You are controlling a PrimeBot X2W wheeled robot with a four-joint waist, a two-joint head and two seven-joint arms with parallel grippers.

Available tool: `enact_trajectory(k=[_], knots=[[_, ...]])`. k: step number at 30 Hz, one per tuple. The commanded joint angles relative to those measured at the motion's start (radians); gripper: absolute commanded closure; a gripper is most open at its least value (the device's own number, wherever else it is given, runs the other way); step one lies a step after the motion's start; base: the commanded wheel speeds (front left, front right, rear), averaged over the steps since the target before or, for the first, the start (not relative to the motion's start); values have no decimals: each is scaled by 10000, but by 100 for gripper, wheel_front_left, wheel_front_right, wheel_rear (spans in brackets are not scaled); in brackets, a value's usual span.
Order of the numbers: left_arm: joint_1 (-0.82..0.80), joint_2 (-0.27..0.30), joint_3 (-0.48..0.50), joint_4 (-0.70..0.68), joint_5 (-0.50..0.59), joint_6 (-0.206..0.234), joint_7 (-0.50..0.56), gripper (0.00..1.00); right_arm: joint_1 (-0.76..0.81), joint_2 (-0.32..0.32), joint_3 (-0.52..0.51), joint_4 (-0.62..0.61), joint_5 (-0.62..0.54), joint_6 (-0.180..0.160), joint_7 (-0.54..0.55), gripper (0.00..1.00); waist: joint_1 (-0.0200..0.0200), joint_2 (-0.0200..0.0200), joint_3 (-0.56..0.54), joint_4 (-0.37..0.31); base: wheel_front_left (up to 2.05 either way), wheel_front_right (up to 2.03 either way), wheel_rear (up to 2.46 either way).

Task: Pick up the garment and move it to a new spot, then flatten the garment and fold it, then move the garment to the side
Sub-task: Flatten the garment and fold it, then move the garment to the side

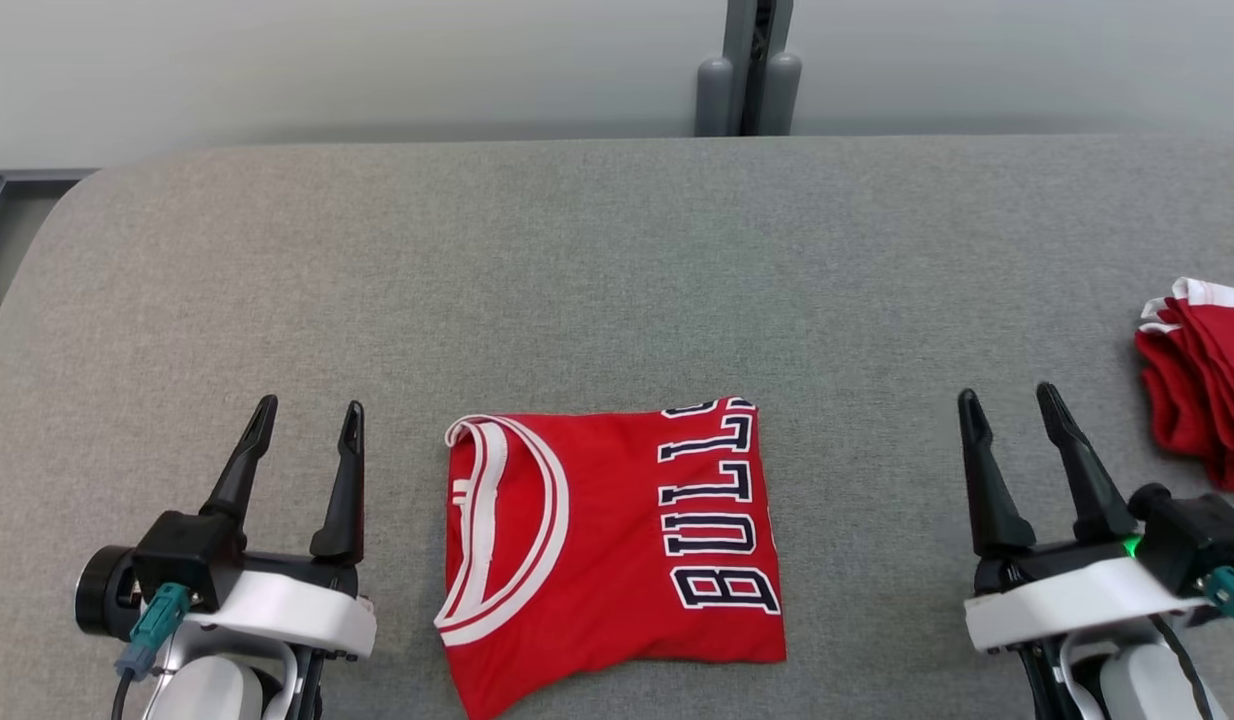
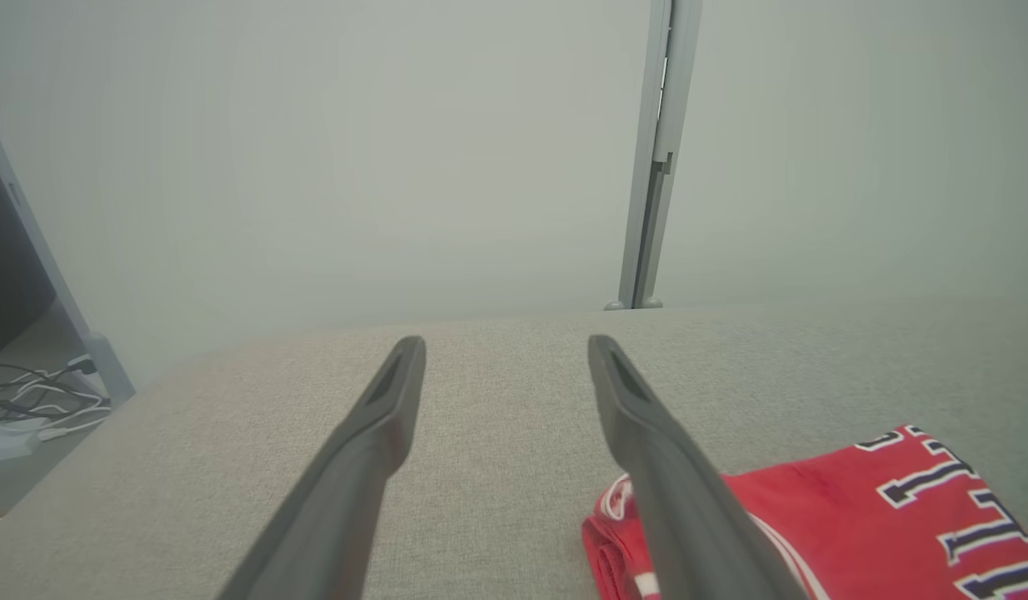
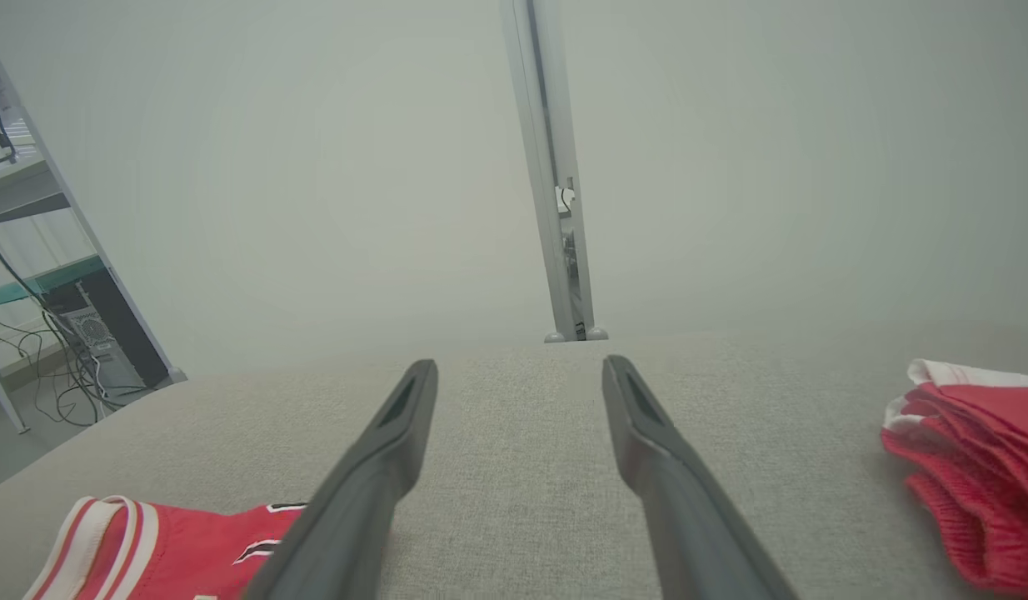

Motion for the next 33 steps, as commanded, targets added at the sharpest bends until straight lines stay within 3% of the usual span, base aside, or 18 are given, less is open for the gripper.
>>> enact_trajectory(k=[1,17,33], knots=[[151,90,59,-9,-51,66,-10,0,231,-32,-126,9,-155,7,-11,0,0,0,-129,-101,0,0,0],[927,162,-36,-378,-88,381,272,0,1694,-241,-1080,-300,-865,7,308,0,0,0,-713,-234,0,0,0],[947,226,-127,-467,-241,508,355,0,1895,-173,-1173,-686,-900,7,592,0,0,0,-829,-23,0,0,0]])
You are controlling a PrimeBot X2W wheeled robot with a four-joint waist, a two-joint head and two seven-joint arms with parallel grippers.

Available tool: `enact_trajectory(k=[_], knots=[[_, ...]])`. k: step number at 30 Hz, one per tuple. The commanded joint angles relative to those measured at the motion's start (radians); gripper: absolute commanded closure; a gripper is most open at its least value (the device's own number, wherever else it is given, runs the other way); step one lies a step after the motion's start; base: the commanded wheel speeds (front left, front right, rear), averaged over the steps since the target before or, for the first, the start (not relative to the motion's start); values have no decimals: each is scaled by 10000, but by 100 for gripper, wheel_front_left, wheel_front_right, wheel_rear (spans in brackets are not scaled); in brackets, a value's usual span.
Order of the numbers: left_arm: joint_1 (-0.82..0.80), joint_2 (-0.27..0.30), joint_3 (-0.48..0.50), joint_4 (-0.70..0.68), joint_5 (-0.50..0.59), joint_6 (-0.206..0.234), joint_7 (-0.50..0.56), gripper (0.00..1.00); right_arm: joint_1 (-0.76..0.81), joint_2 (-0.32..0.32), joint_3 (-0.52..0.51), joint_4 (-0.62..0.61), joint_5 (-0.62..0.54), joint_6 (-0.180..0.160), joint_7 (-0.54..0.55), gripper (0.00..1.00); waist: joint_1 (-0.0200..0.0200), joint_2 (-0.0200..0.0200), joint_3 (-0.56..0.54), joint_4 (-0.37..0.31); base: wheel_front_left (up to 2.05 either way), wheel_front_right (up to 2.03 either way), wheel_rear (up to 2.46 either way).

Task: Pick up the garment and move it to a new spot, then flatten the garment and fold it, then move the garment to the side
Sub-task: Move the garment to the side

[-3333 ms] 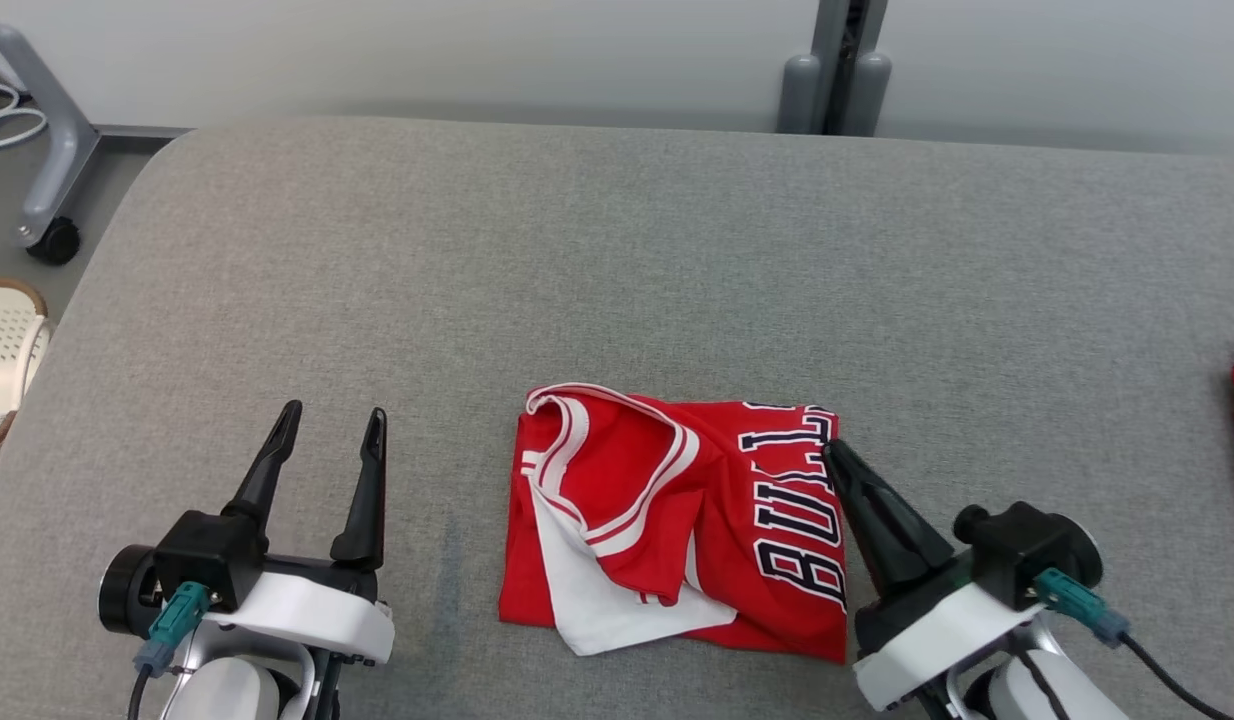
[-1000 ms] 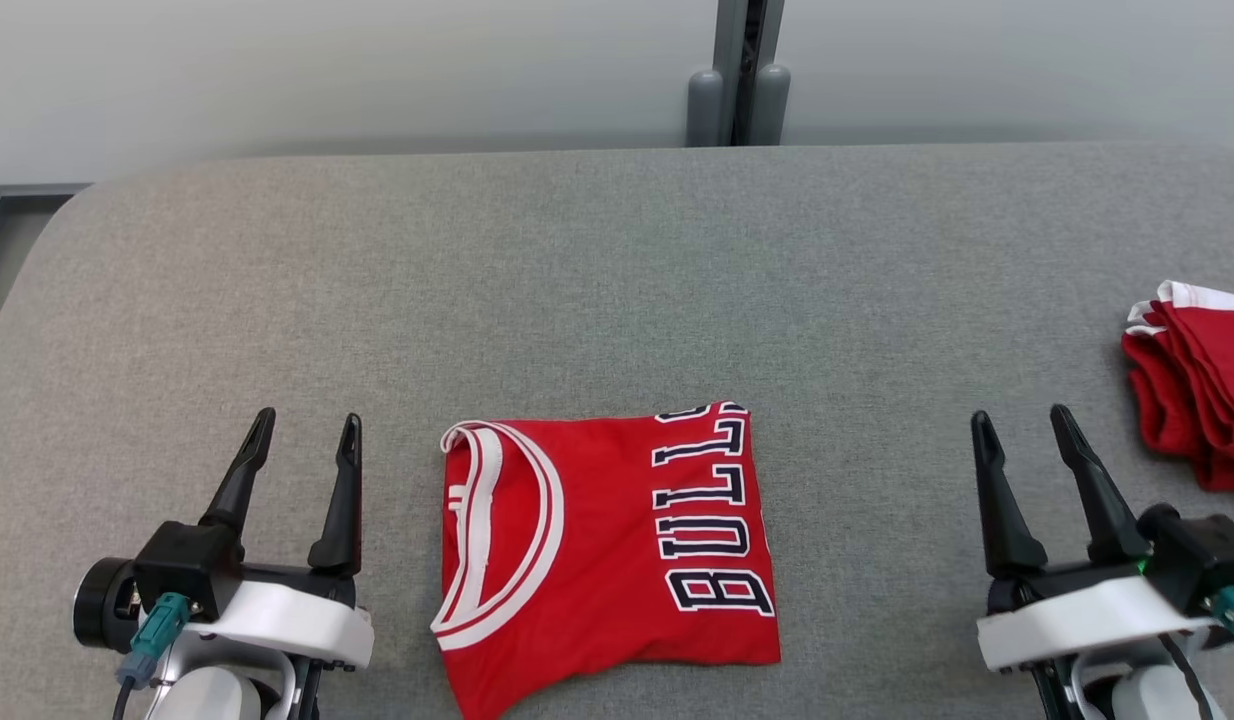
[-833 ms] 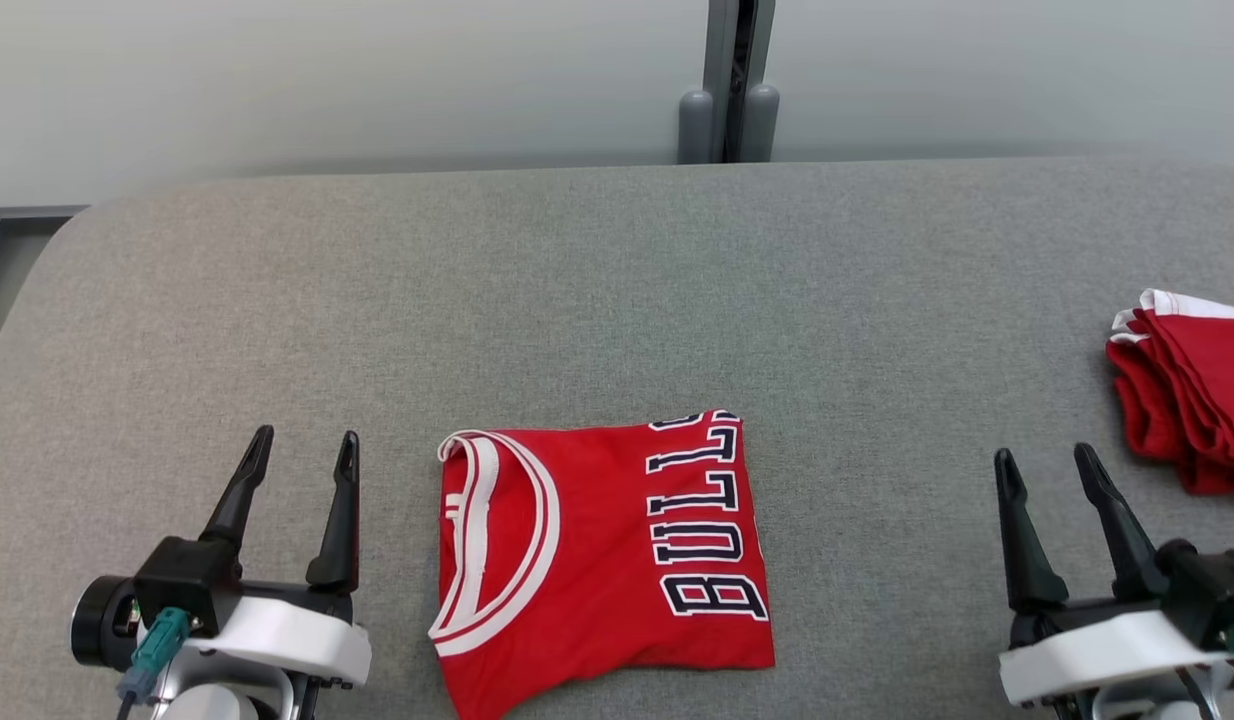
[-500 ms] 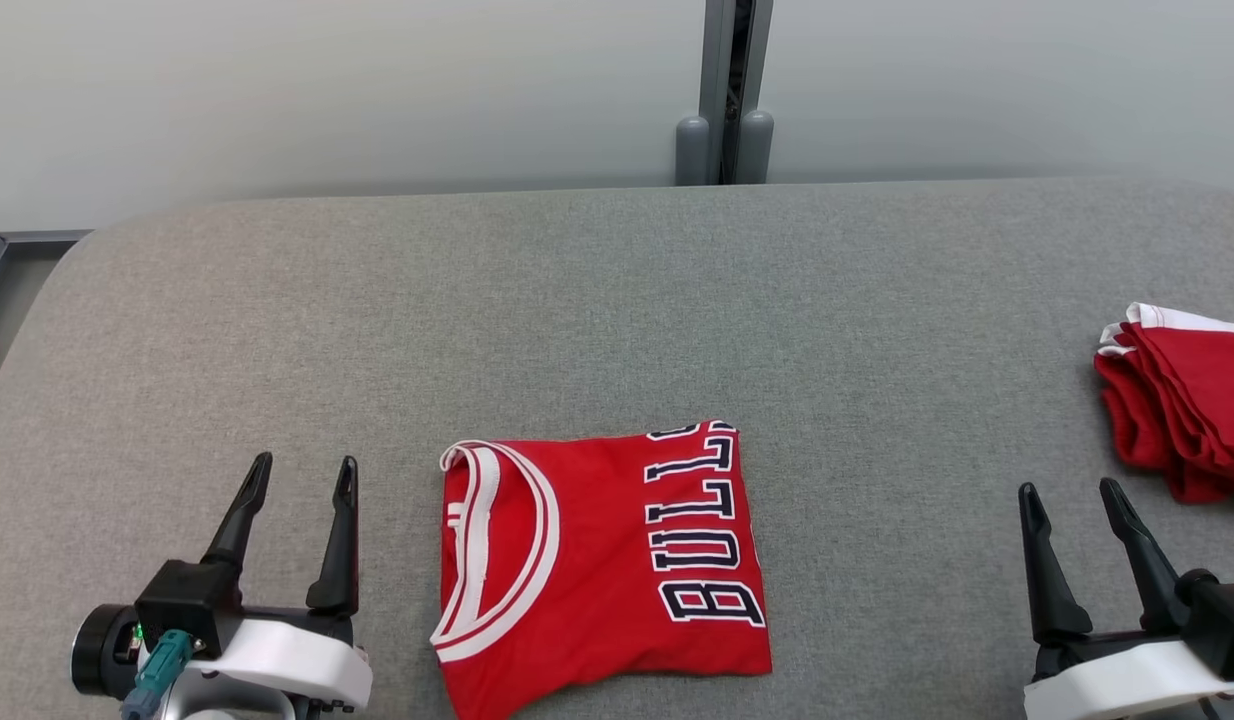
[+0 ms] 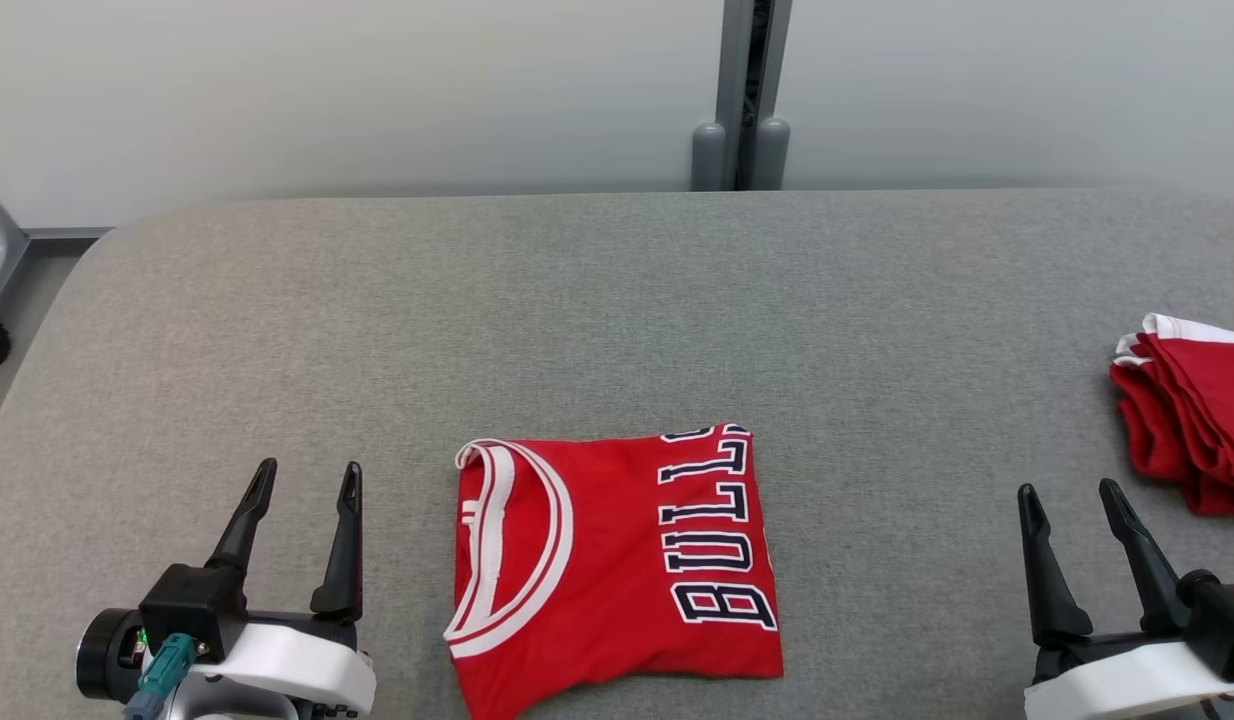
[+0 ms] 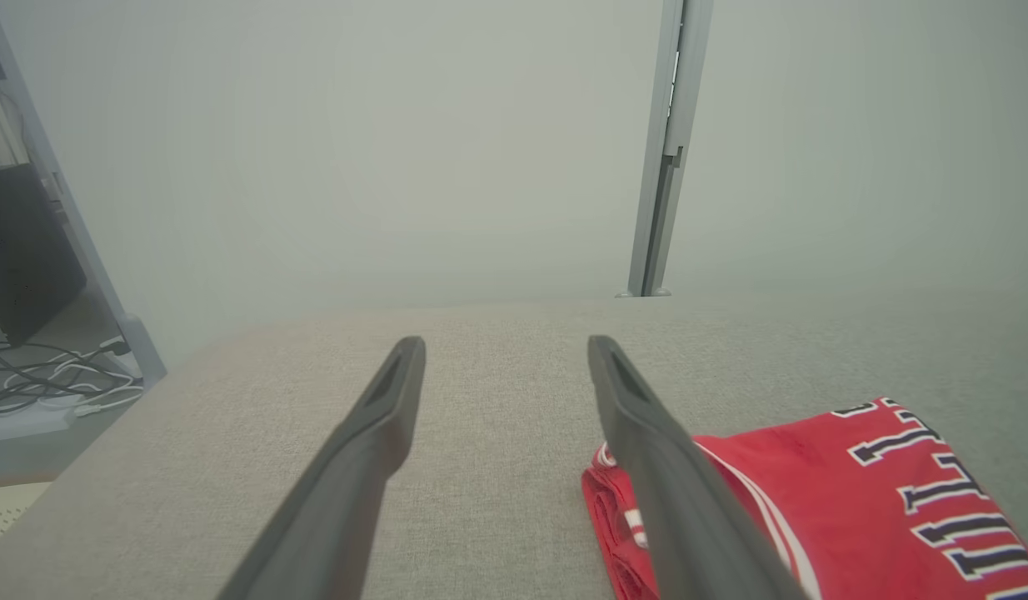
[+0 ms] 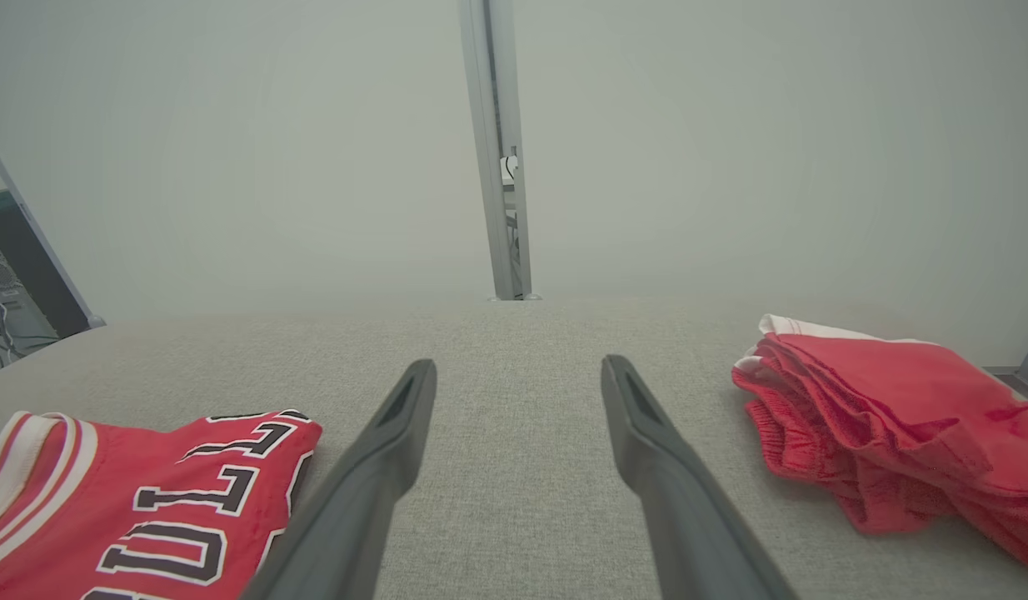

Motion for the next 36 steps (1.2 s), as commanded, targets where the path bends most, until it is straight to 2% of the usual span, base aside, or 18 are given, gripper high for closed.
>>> enact_trajectory(k=[1,11,18,32,33,34,35,36], knots=[[-145,58,-22,-29,-20,70,-1,0,68,-83,-13,-54,5,7,66,0,0,0,-2,108,0,0,0],[-377,-114,-273,-37,-98,58,-83,0,-96,-316,832,222,454,7,935,0,0,0,337,1389,0,0,0],[-685,-277,-463,164,-159,-42,-247,0,-485,-628,1685,1098,1108,7,1644,0,0,0,874,2409,0,0,0],[-1303,-595,-700,534,-282,-149,-390,0,-1407,-1036,2287,2107,1720,7,2180,0,0,0,1818,3114,0,0,0],[-1314,-606,-697,554,-274,-152,-395,0,-1422,-1045,2368,2156,1780,7,2275,14,0,0,1853,3125,0,0,0],[-1343,-621,-685,548,-260,-153,-394,0,-1451,-1053,2414,2159,1821,7,2276,61,0,0,1882,3131,0,0,0],[-1366,-631,-666,530,-237,-155,-391,0,-1472,-1063,2464,2179,1898,7,2338,100,0,0,1899,3130,0,0,0],[-1377,-642,-632,497,-219,-158,-393,0,-1485,-1080,2525,2187,1938,7,2423,100,0,0,1916,3112,0,0,0]])
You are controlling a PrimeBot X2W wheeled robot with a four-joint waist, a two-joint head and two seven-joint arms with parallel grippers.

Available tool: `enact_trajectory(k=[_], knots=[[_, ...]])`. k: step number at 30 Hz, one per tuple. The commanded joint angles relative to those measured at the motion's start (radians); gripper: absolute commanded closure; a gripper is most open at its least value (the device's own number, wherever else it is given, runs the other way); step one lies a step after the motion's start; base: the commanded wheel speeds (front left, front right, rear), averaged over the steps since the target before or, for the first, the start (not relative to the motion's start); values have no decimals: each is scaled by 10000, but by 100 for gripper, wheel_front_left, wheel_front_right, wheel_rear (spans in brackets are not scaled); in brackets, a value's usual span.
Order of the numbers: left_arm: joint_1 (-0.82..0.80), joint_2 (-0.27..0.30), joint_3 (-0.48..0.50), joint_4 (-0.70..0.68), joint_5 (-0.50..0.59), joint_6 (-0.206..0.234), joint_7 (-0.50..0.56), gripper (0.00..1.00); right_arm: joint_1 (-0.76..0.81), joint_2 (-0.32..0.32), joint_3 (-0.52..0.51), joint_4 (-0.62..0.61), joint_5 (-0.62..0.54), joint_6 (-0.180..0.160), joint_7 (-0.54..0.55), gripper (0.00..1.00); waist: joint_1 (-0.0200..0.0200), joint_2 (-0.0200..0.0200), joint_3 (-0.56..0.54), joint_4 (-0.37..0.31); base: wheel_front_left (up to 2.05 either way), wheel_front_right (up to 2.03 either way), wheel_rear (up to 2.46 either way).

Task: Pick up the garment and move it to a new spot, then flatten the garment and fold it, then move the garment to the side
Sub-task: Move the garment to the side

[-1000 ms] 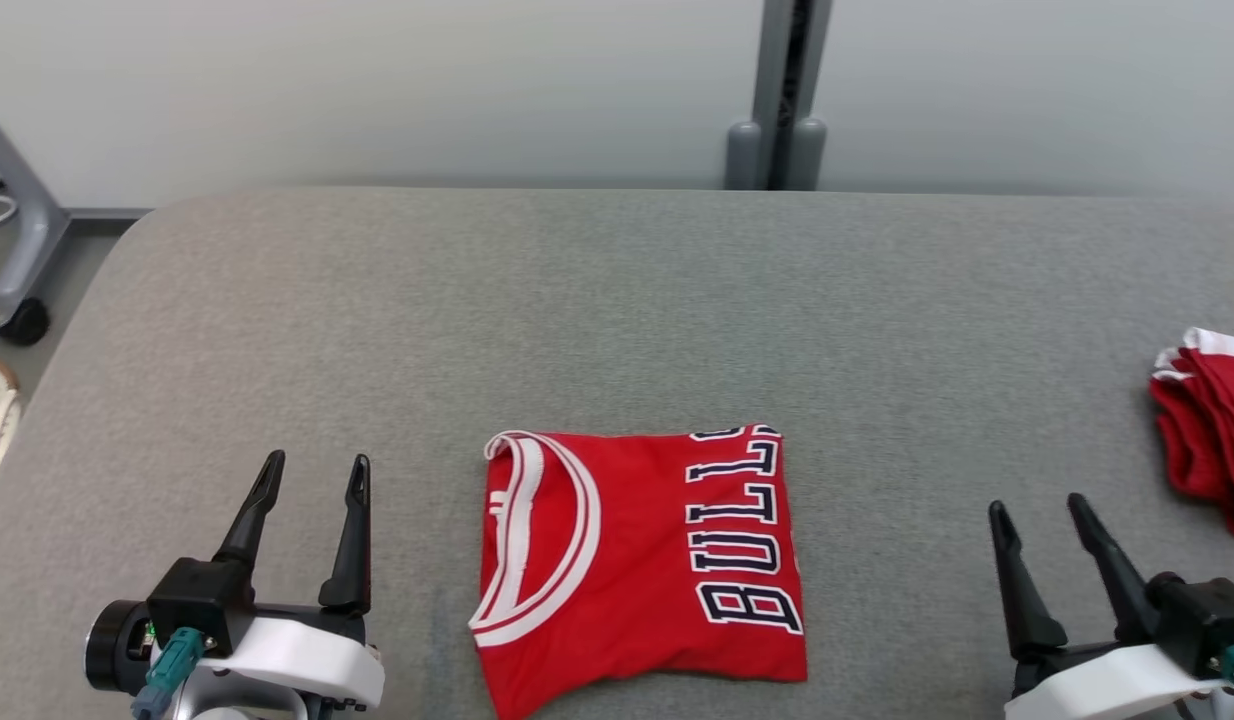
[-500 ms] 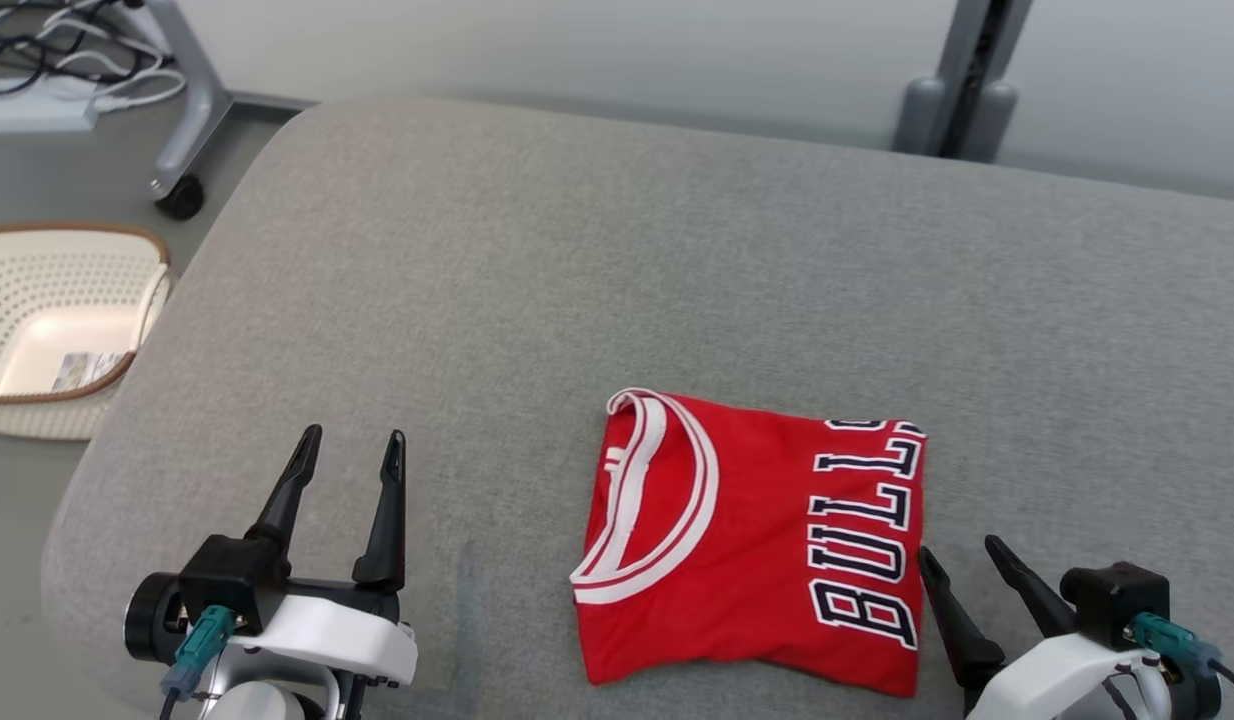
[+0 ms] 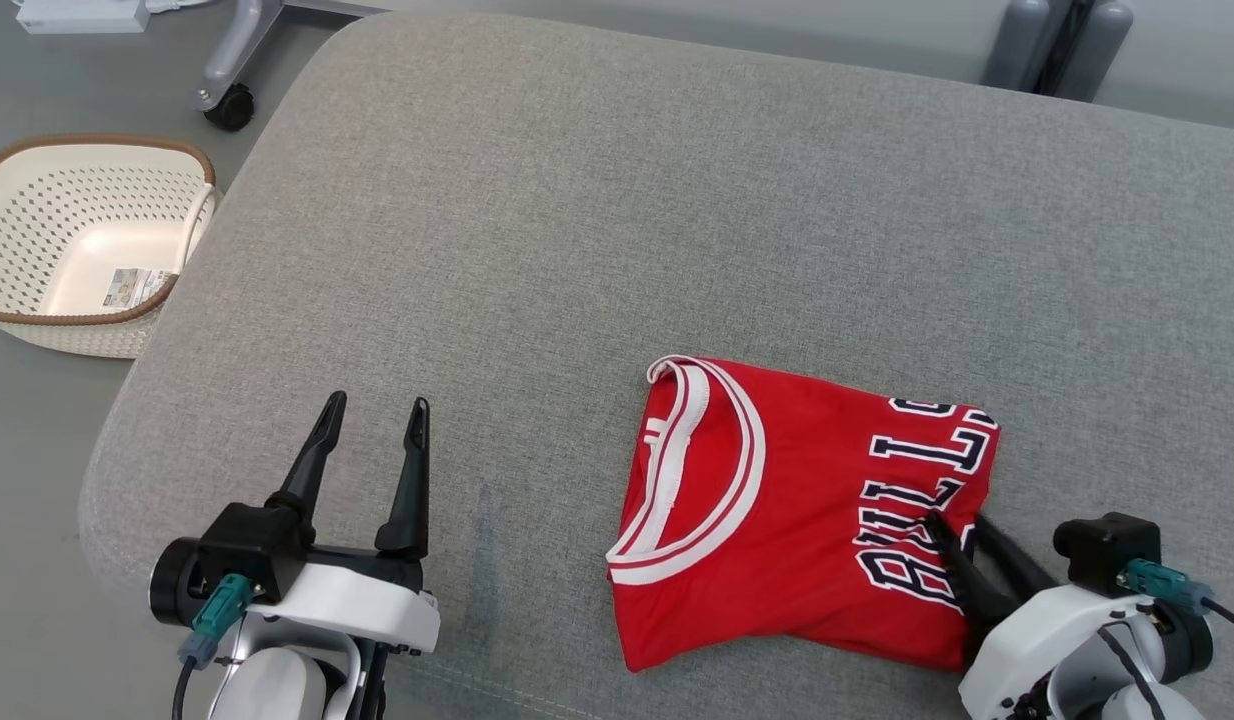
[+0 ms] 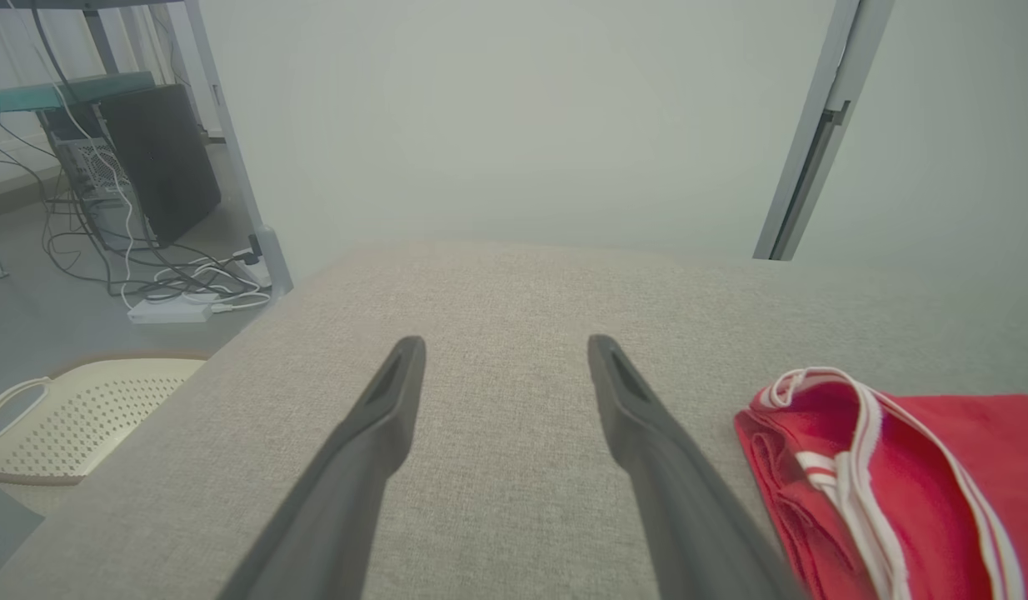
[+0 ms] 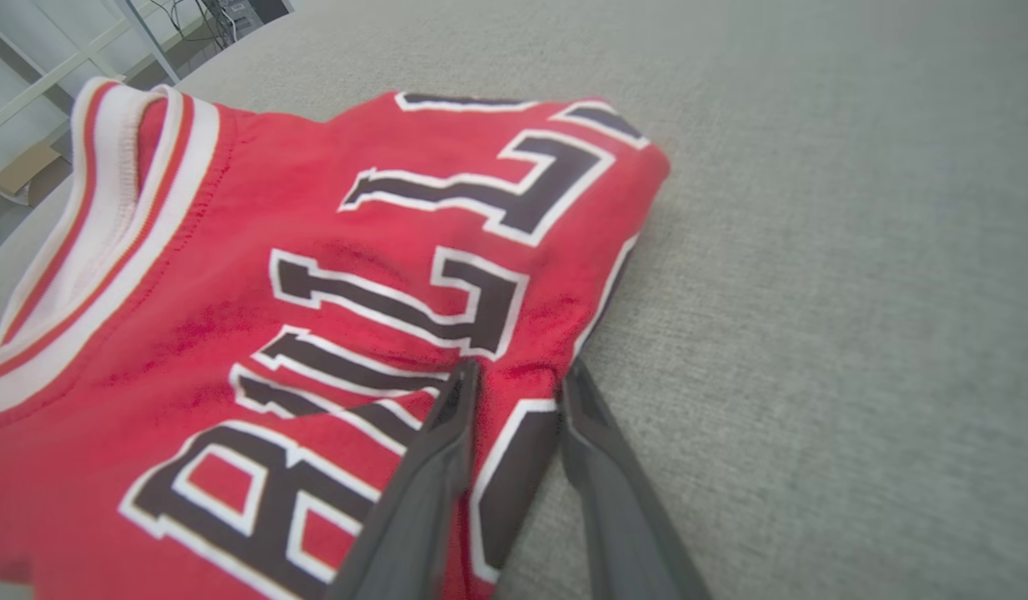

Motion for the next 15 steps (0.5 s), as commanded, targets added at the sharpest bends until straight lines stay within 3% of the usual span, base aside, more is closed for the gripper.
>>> enact_trajectory(k=[1,8,15], knots=[[-174,9,82,-54,15,-15,-39,0,53,-49,102,117,42,6,94,100,0,-1,19,-32,0,0,0],[-183,51,279,-254,212,-73,-41,0,-26,-202,24,-476,-216,3,-221,100,0,-1,4,-667,0,0,0],[-239,301,368,-437,447,-115,-42,0,281,-293,-2,-1084,-567,4,-346,100,0,-1,59,-2225,0,0,0]])
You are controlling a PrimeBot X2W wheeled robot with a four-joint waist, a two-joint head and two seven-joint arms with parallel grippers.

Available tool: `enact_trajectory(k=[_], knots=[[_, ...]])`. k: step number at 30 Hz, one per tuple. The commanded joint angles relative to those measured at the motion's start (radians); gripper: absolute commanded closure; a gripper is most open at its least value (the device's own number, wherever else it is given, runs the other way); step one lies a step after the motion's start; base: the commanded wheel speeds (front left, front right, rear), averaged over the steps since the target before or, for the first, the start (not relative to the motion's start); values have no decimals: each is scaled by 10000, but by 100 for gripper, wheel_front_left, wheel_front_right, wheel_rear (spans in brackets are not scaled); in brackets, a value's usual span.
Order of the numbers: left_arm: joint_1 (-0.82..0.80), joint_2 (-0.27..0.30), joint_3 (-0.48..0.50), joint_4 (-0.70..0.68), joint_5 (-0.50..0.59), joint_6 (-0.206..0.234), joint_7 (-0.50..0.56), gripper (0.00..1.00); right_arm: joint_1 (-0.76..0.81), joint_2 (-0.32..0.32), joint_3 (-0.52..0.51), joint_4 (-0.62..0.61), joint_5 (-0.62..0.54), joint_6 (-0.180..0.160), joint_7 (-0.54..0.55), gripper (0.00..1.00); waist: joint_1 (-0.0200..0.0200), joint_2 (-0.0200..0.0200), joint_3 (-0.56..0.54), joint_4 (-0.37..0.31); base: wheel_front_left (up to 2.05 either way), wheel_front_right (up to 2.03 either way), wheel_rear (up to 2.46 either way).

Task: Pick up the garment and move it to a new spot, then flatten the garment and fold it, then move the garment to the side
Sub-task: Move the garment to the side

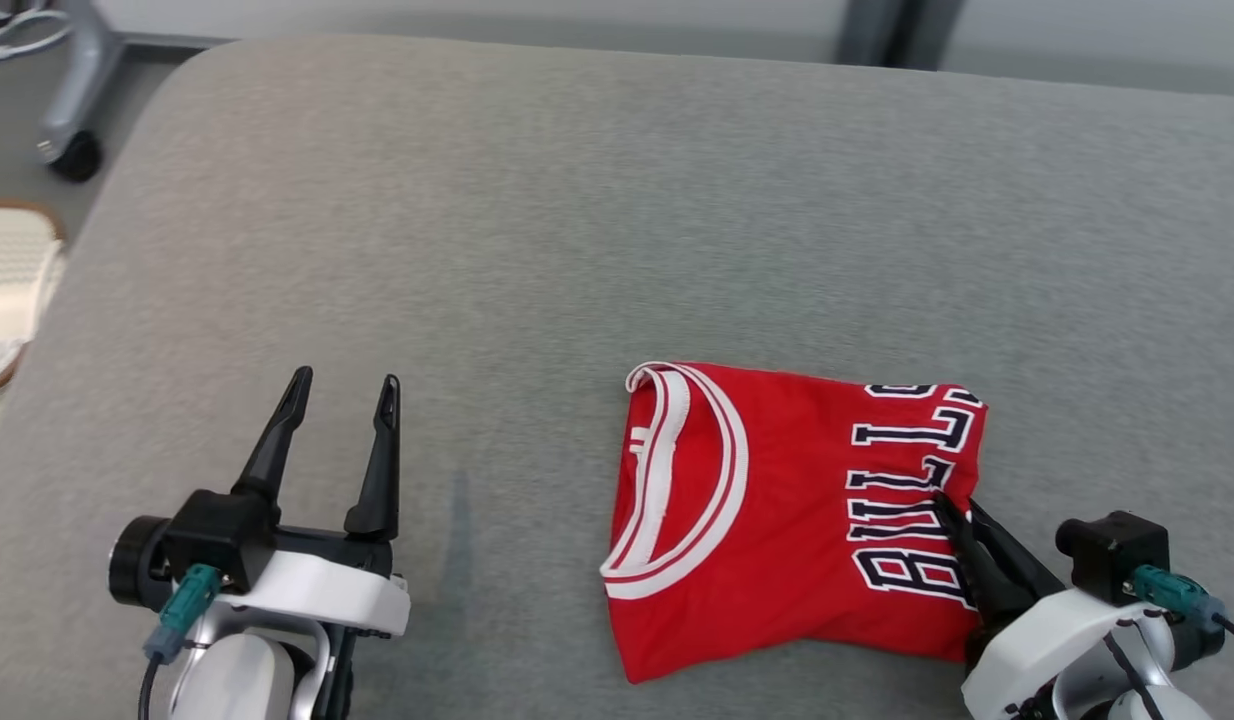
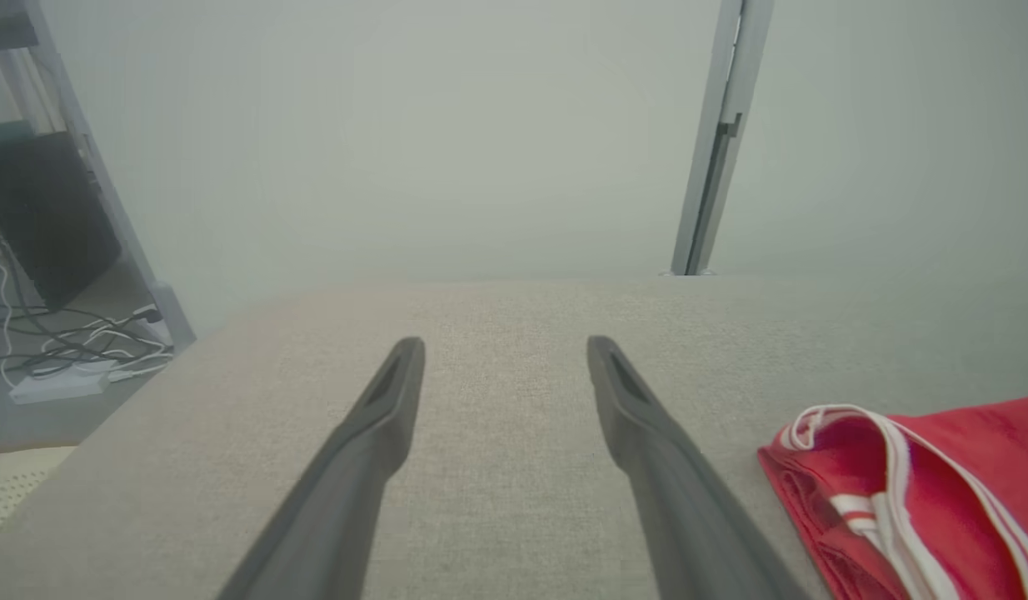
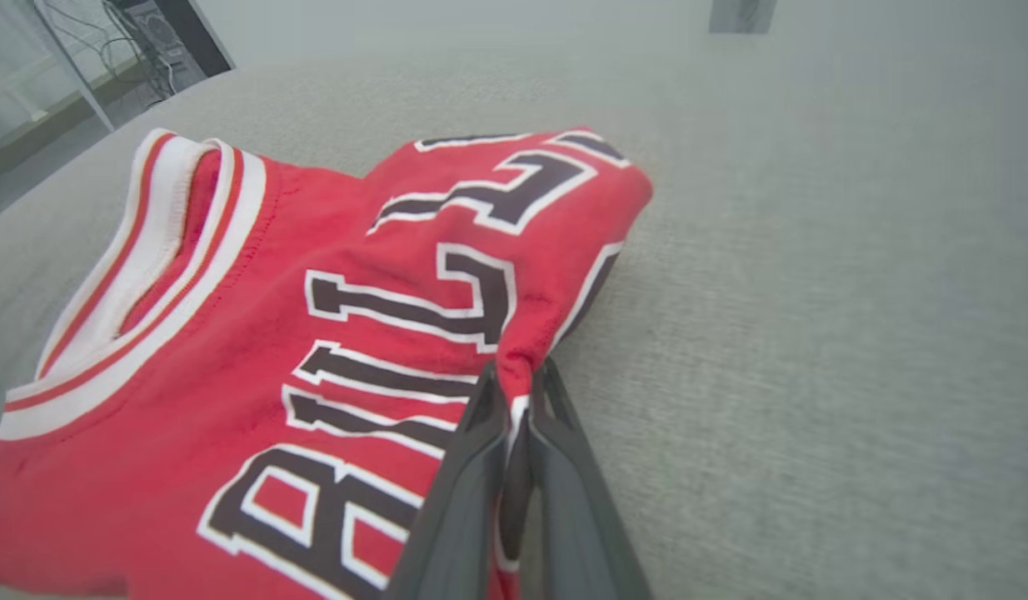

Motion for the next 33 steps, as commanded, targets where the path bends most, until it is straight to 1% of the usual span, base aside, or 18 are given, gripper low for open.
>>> enact_trajectory(k=[1,7,11,13,15,20,25,33], knots=[[-155,125,29,-52,114,-22,-40,0,104,-103,-184,-100,-131,0,-119,100,0,0,71,-958,0,0,0],[-415,465,49,-246,203,-54,80,0,363,36,-913,-362,-373,0,-416,100,0,0,342,-2555,0,0,0],[-588,664,-32,-441,318,-67,300,0,413,68,-1453,-513,-538,-1,-659,100,0,0,533,-3390,0,0,0],[-696,728,-80,-545,334,-82,390,0,305,29,-1717,-609,-641,0,-779,100,0,0,638,-3692,0,0,0],[-750,744,-104,-598,346,-92,440,0,214,-6,-1821,-646,-696,0,-806,100,0,0,694,-3825,0,0,0],[-994,816,-237,-803,384,-138,629,0,-521,-370,-2143,-973,-861,0,-872,100,0,0,956,-4258,0,0,0],[-1178,891,-351,-875,390,-166,728,0,-1767,-920,-2138,-1205,-745,0,-667,100,0,0,1151,-4413,0,0,0],[-1222,883,-495,-827,327,-142,718,0,-3535,-2046,-2401,-607,-384,0,-470,100,0,0,1307,-4429,0,0,0]])
